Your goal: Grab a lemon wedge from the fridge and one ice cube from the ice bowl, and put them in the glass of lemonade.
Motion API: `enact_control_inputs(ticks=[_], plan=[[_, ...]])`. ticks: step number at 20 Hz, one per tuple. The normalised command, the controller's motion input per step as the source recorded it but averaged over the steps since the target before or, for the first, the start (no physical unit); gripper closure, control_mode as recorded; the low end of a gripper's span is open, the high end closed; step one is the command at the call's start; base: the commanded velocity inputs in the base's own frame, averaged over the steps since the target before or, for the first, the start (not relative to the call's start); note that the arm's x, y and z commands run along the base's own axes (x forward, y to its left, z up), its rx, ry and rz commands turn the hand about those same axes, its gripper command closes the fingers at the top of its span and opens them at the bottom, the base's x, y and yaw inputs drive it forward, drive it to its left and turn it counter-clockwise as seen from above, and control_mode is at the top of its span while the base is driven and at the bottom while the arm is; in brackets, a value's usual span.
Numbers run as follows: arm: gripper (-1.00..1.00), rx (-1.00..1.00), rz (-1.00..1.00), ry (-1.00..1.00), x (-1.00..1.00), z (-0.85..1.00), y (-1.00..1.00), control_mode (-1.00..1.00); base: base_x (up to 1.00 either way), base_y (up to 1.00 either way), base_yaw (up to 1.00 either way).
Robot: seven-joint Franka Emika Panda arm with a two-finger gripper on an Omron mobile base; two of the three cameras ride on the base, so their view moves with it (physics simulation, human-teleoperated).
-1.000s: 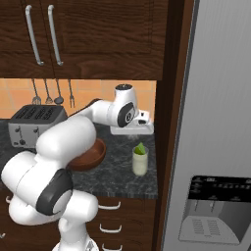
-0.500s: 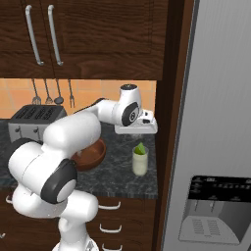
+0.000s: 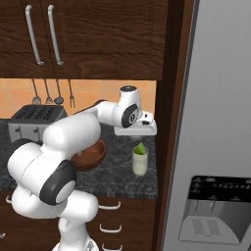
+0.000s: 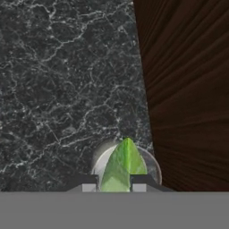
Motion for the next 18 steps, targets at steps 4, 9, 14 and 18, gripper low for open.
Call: enact_control_inputs(ticks=[4,9,14,18], plan=[[1.00,0.00,0.00,0.00,0.03,-0.11,0.00,-1.00,0.00,0.00,0.00],[1.00,0.00,0.00,0.00,0.00,-0.13,0.00,-1.00,0.00,0.00,0.00],[1.00,0.00,0.00,0.00,0.00,-0.13,0.00,-1.00,0.00,0.00,0.00],[1.00,0.00,0.00,0.00,0.00,-0.09,0.00,-1.00,0.00,0.00,0.00]])
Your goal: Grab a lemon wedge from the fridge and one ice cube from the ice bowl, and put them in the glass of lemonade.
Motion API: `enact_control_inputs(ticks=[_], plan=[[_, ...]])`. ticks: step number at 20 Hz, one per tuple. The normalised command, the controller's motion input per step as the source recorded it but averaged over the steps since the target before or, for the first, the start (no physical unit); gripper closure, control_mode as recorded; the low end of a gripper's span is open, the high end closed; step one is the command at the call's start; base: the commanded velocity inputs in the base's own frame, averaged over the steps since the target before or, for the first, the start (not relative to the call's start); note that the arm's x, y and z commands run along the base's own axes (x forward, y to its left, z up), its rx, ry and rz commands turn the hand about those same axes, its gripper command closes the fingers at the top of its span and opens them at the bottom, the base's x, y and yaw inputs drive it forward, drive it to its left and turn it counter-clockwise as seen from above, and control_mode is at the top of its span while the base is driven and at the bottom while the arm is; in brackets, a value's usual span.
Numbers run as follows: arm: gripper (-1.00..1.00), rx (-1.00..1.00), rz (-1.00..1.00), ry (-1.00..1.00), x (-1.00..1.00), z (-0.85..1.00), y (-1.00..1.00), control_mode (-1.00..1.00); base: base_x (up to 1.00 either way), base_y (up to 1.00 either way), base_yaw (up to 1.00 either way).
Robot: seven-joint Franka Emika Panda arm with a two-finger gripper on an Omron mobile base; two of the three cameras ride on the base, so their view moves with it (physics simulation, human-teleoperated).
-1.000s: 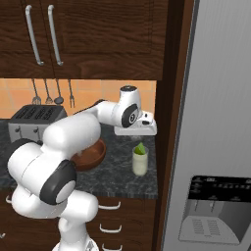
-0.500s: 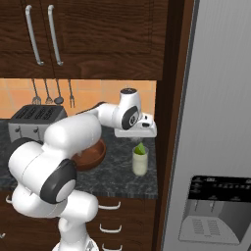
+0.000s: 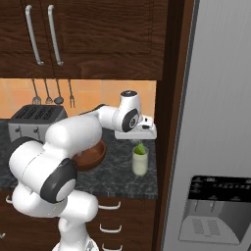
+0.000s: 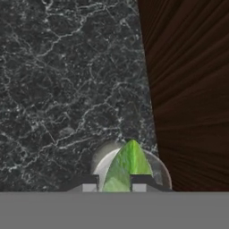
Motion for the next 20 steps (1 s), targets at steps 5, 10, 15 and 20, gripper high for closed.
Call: enact_control_inputs(ticks=[5,10,15,20], plan=[[-1.00,0.00,0.00,0.00,0.00,0.00,0.00,-1.00,0.00,0.00,0.00],[-1.00,0.00,0.00,0.00,0.00,0.00,0.00,-1.00,0.00,0.00,0.00],[-1.00,0.00,0.00,0.00,0.00,0.00,0.00,-1.00,0.00,0.00,0.00],[-1.00,0.00,0.00,-0.04,0.00,0.00,0.12,-1.00,0.00,0.00,0.00]])
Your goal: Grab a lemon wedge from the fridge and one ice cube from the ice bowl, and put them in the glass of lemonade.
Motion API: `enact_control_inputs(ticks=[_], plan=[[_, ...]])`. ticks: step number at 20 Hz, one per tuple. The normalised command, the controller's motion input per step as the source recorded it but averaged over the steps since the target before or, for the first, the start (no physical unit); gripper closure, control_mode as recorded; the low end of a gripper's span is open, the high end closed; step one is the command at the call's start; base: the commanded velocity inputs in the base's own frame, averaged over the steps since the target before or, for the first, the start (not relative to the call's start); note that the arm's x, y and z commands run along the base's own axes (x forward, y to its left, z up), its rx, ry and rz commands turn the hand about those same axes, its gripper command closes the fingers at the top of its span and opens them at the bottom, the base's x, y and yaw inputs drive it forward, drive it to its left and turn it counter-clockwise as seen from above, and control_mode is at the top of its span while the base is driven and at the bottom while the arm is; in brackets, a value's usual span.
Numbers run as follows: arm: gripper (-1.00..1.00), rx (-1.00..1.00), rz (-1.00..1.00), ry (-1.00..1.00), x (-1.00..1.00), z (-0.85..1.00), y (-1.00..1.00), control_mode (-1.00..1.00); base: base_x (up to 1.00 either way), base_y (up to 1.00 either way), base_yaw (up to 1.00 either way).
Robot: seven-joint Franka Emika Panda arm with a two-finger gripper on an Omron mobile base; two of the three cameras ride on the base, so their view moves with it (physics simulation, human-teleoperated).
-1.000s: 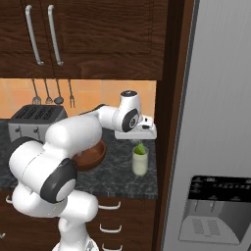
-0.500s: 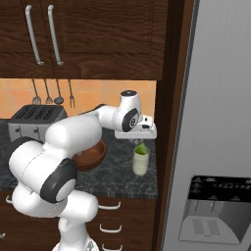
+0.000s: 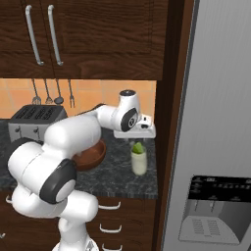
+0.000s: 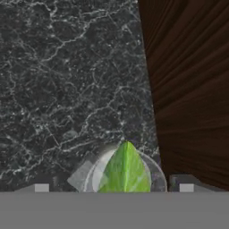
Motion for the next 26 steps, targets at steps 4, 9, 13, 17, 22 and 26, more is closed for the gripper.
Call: enact_control_inputs(ticks=[4,9,13,17,22,26], plan=[[-1.00,0.00,0.00,-0.14,-0.01,0.00,0.36,-1.00,0.00,0.00,0.00],[-1.00,0.00,0.00,-0.25,-0.15,0.10,0.09,-1.00,0.00,0.00,0.00],[-1.00,0.01,0.00,-0.27,-0.33,0.14,0.07,-1.00,0.00,0.00,0.00],[-1.00,0.00,0.00,-0.20,-0.33,0.03,0.13,-1.00,0.00,0.00,0.00],[-1.00,0.01,0.00,-0.08,-0.38,0.00,0.03,-1.00,0.00,0.00,0.00],[-1.00,0.01,0.00,0.00,-0.32,0.00,0.00,-1.00,0.00,0.00,0.00]])
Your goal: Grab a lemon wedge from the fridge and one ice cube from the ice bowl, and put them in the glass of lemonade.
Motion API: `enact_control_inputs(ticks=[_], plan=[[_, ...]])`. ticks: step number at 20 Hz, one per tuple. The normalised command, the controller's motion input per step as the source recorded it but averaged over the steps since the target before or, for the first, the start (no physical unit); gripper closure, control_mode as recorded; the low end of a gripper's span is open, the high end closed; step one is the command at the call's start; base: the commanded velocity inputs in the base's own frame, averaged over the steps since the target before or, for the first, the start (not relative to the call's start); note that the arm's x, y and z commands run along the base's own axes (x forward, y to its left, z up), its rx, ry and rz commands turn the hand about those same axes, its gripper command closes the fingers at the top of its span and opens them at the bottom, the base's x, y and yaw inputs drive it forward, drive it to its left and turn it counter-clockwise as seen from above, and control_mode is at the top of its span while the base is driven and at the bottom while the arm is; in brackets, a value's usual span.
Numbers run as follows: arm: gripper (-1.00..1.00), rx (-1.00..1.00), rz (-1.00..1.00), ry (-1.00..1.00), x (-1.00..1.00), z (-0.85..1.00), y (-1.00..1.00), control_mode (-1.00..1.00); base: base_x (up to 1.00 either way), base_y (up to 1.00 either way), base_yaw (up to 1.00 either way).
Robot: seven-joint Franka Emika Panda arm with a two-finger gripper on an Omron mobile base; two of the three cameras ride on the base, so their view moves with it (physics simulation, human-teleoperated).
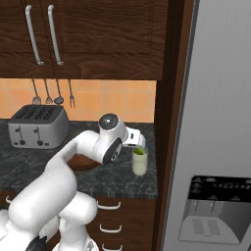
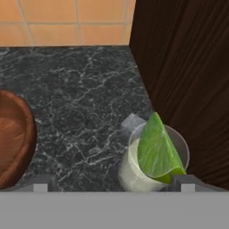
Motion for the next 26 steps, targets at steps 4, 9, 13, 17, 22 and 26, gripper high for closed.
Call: enact_control_inputs(ticks=[4,9,13,17,22,26], plan=[[-1.00,0.01,0.02,0.00,-0.28,0.00,0.00,-1.00,0.00,0.00,0.00],[-1.00,0.02,0.04,-0.08,-0.48,0.10,0.13,-1.00,0.00,0.00,0.00],[-1.00,0.03,0.07,-0.13,-0.45,0.25,0.31,-1.00,0.00,0.00,0.00],[-1.00,0.07,0.12,-0.28,-0.35,0.47,0.41,-1.00,0.00,0.00,0.00],[-1.00,0.04,0.15,-0.22,-0.41,0.47,0.60,-1.00,0.00,0.00,0.00],[-1.00,0.00,0.07,-0.18,-0.44,0.49,0.90,-1.00,0.00,0.00,0.00]])
